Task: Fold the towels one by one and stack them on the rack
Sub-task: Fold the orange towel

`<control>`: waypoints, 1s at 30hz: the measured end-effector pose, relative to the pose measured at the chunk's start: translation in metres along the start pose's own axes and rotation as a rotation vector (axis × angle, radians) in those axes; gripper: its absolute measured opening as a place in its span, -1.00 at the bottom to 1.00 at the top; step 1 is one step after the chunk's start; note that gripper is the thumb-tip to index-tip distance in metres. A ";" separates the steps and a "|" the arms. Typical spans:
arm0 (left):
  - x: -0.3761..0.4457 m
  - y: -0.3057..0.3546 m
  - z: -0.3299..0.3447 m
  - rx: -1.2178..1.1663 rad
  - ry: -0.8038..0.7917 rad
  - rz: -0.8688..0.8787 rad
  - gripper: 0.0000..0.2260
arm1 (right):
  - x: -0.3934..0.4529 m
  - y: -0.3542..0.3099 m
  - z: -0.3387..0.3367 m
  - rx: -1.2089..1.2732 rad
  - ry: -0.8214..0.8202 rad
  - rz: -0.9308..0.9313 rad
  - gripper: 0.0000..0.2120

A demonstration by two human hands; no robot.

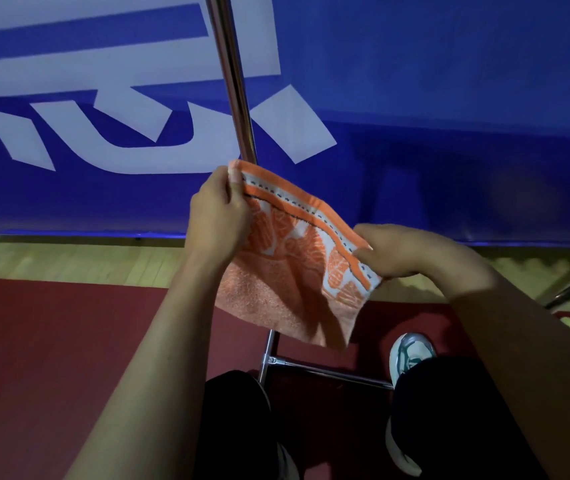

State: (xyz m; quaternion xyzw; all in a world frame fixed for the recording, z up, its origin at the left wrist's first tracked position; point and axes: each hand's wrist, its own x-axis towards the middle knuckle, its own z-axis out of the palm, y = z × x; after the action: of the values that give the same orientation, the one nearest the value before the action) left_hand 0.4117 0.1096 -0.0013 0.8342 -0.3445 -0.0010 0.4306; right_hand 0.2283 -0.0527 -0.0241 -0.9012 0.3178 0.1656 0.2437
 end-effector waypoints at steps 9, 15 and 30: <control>-0.009 0.011 0.014 0.045 -0.217 0.102 -0.57 | -0.011 -0.020 -0.010 0.519 0.310 -0.182 -0.82; -0.018 0.021 0.021 0.024 -0.402 0.208 -0.74 | -0.012 -0.025 -0.012 0.847 0.333 -0.198 -0.75; -0.019 0.018 0.023 -0.010 -0.491 0.271 -0.72 | -0.010 -0.020 -0.011 0.744 0.457 -0.215 -0.89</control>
State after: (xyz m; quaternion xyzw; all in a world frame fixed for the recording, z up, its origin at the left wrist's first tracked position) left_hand 0.3796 0.0967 -0.0083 0.7531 -0.5470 -0.1471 0.3346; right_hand 0.2358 -0.0398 -0.0037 -0.7936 0.3060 -0.1894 0.4906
